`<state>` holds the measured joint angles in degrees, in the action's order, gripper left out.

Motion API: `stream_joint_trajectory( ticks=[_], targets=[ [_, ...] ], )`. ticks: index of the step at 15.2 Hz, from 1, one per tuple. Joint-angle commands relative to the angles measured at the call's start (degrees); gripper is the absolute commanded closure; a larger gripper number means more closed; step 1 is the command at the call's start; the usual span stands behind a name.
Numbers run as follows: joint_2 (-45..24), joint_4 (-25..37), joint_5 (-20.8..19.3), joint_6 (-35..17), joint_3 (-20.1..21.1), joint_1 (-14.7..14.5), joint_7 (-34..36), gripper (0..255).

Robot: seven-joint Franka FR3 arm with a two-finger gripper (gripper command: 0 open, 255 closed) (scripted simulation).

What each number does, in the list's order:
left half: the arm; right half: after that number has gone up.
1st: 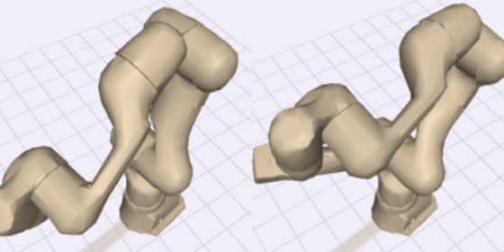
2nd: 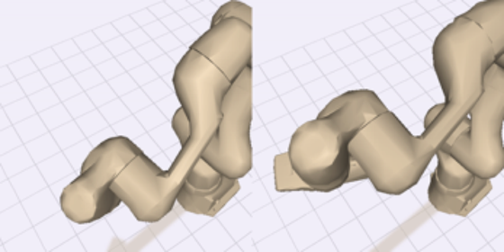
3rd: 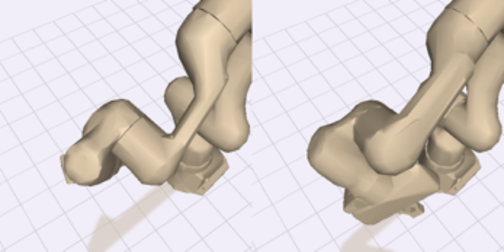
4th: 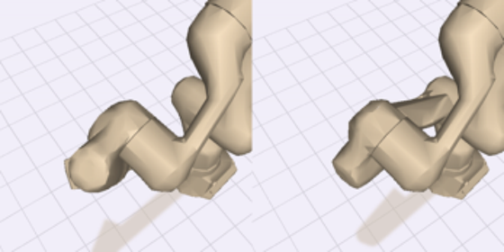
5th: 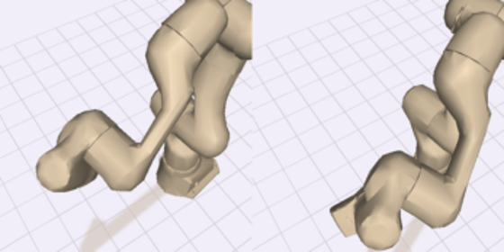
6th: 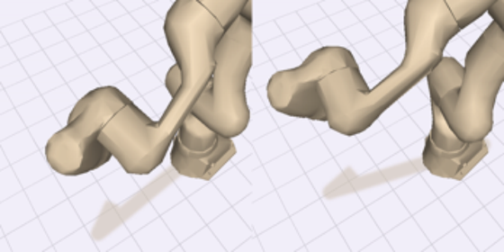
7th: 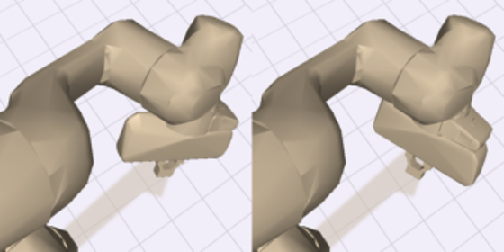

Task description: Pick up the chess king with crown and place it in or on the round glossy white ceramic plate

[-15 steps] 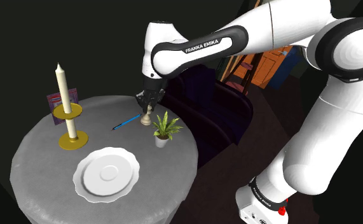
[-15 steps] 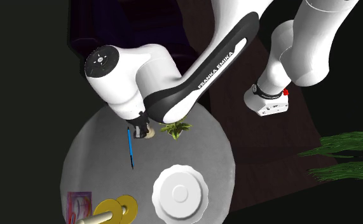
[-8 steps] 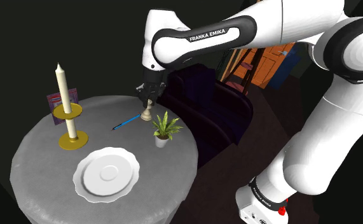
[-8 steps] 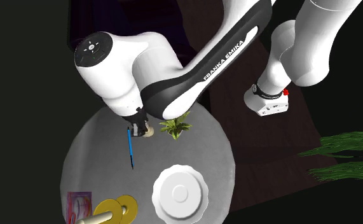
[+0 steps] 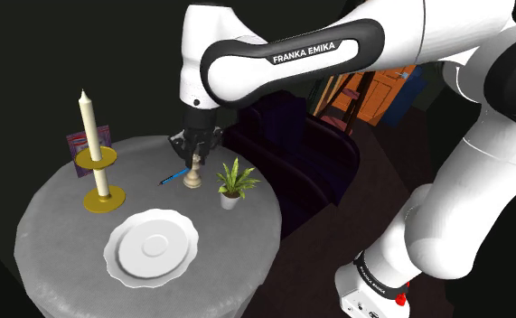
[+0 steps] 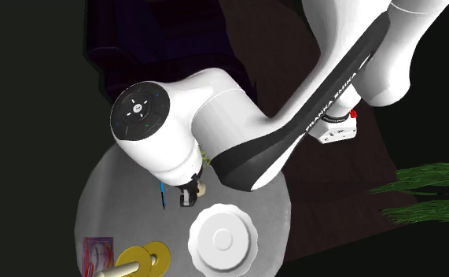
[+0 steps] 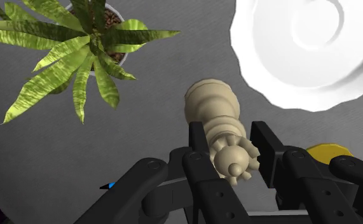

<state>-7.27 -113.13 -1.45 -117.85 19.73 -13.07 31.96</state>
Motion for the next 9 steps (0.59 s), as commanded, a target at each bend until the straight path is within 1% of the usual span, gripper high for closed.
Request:
stream_joint_trajectory(
  ticks=[1,9],
  targets=[
    [-0.12,0.64,-0.09,0.54,1.16,-1.54,2.80,255],
    [-2.85,5.66,-1.49,3.05,5.44,-7.98,13.90,255]
  ],
)
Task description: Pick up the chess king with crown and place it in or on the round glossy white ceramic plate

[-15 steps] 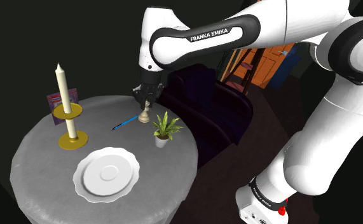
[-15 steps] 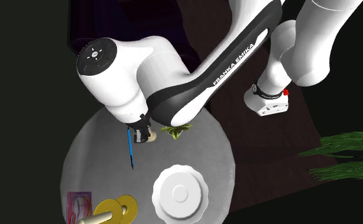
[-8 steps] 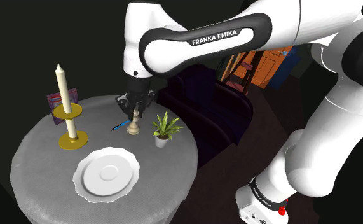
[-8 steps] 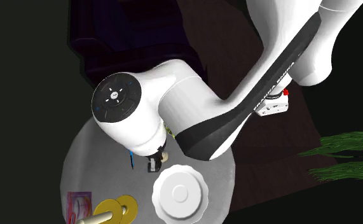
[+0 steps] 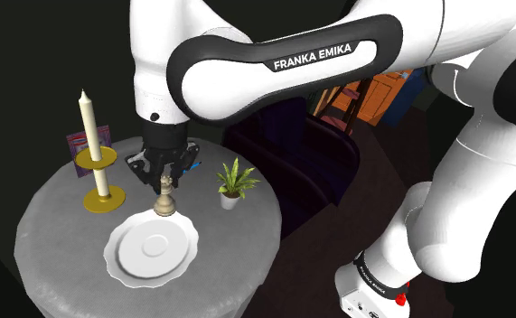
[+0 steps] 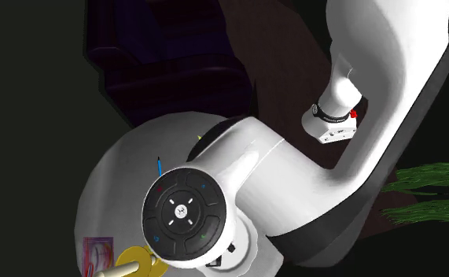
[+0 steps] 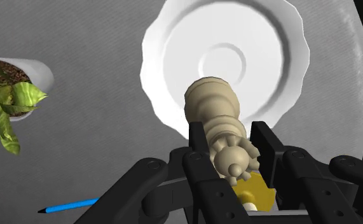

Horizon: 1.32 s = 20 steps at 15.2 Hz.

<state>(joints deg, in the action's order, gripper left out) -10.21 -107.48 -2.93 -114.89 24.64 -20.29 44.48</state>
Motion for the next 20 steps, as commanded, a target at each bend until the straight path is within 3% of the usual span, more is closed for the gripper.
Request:
stream_joint_trajectory(
  ticks=[1,20],
  targets=[
    [-0.50,0.94,-0.32,0.49,1.01,-1.64,2.80,255],
    [-7.27,-4.80,-4.04,-11.35,0.33,-3.30,6.02,255]
  ],
)
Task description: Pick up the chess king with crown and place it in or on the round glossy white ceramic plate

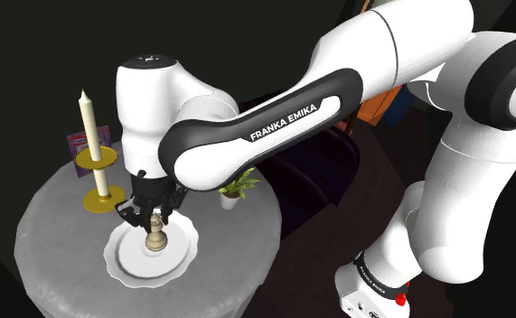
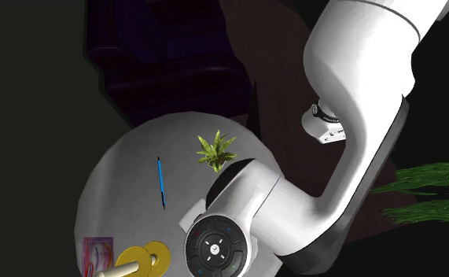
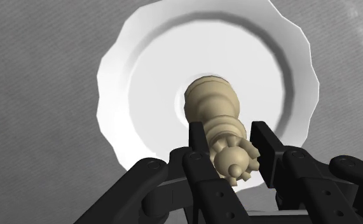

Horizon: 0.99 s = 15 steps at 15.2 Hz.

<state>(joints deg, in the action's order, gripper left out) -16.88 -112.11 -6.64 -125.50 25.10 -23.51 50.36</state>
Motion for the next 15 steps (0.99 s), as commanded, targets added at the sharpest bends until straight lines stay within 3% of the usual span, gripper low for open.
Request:
stream_joint_trajectory(
  ticks=[1,9,10,15],
  targets=[
    [-1.25,-0.53,-0.69,-1.69,-0.29,-0.20,0.36,255],
    [-1.25,-0.53,-0.69,-1.69,-0.29,-0.20,0.36,255],
    [-1.25,-0.53,-0.69,-1.69,-0.29,-0.20,0.36,0],
    [-1.25,-0.53,-0.69,-1.69,-0.29,-0.20,0.36,0]
  ],
)
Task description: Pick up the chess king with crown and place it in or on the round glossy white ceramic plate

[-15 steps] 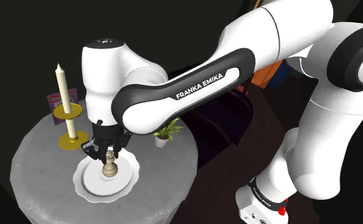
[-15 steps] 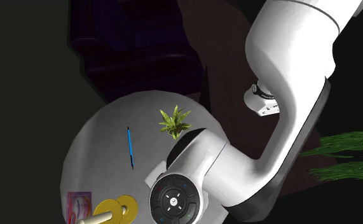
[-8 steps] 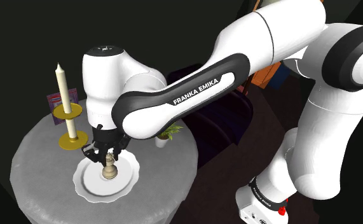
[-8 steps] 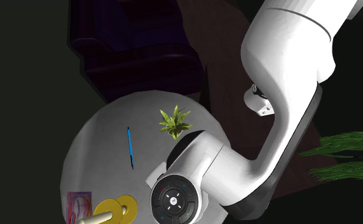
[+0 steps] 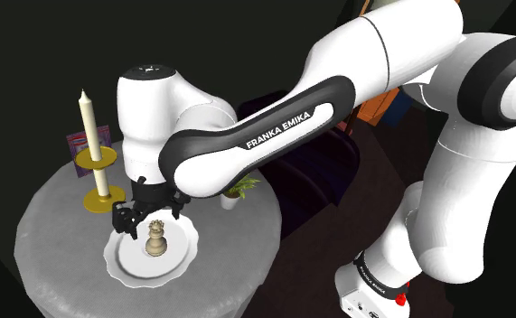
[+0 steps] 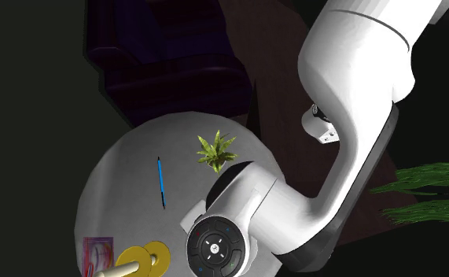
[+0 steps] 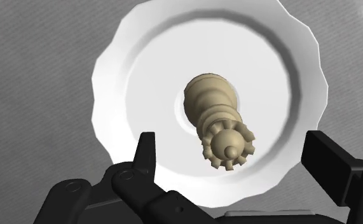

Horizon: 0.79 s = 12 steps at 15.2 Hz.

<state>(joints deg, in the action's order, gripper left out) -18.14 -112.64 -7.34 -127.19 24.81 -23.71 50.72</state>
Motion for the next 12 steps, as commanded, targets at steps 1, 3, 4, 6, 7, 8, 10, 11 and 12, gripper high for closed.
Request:
stream_joint_trajectory(
  ticks=[1,3,4,6,7,8,10,11,12],
  targets=[
    [1.03,0.71,0.59,1.65,0.24,0.21,-0.39,0],
    [2.90,2.38,1.66,5.00,0.62,0.57,-1.09,0],
    [3.56,3.13,2.03,6.35,0.74,0.69,-1.34,0],
    [3.56,3.12,2.04,6.35,0.73,0.68,-1.35,0],
    [3.56,3.13,2.04,6.35,0.73,0.68,-1.35,0],
    [3.56,3.13,2.03,6.35,0.73,0.68,-1.35,0],
    [3.56,3.13,2.03,6.35,0.73,0.68,-1.35,0],
    [3.56,3.13,2.03,6.35,0.73,0.68,-1.35,0],
    [3.56,3.13,2.03,6.35,0.73,0.68,-1.35,0]
  ],
)
